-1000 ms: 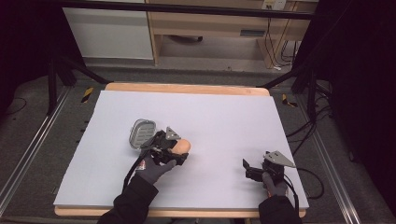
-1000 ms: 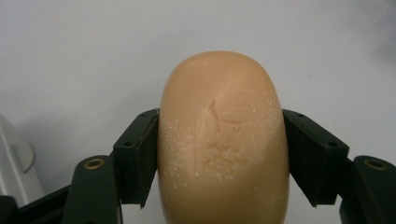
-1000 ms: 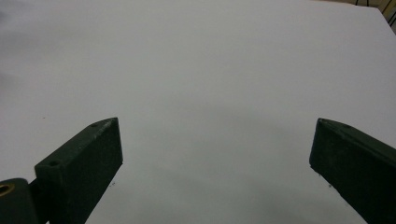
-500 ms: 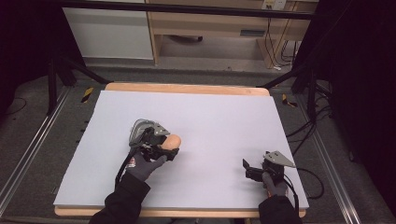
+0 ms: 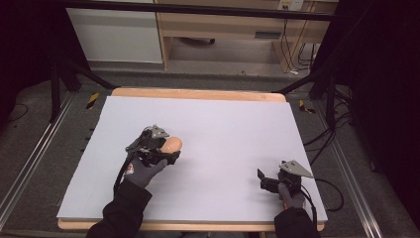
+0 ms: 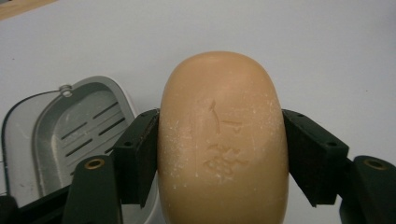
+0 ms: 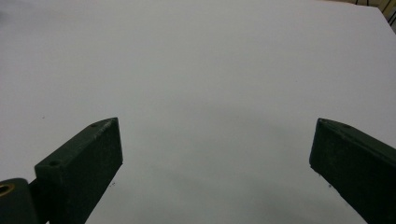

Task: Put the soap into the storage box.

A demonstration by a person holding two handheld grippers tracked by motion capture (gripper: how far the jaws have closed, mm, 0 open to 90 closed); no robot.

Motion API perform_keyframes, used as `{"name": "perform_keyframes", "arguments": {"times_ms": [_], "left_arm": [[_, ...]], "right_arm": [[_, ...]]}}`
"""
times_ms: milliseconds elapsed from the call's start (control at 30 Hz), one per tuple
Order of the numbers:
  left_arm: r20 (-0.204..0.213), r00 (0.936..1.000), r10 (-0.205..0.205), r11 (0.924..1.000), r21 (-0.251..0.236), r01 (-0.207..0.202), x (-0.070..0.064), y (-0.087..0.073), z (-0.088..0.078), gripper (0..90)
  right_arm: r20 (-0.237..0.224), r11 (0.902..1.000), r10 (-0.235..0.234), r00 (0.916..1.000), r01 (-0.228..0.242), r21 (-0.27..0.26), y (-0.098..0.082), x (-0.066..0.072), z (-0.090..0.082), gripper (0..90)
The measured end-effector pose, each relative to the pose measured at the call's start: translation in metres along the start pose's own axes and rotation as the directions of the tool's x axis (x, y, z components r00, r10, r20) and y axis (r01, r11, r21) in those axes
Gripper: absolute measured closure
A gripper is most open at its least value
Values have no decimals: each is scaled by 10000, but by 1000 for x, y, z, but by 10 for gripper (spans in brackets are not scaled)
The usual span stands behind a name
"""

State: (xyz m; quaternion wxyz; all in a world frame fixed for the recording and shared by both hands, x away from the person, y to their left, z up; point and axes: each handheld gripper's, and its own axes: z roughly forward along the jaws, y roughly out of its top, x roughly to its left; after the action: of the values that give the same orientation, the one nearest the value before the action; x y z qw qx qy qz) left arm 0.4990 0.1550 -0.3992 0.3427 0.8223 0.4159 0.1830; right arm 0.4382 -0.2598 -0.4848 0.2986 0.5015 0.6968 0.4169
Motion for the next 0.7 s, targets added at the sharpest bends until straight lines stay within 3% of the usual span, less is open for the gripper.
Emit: {"name": "perform_keyframes", "arguments": {"times_ms": [400,700], "left_arm": [[-410,9978,-515,9986,-147,510,21,4,-3,321],[-652,9927,-1011,9945,-339,990,37,3,-2,321]], "right_arm": [[14,10000,4,10000,-4,-2,0,0,0,27],[-3,10000,20,10000,-20,-18,0,0,0,28]]}}
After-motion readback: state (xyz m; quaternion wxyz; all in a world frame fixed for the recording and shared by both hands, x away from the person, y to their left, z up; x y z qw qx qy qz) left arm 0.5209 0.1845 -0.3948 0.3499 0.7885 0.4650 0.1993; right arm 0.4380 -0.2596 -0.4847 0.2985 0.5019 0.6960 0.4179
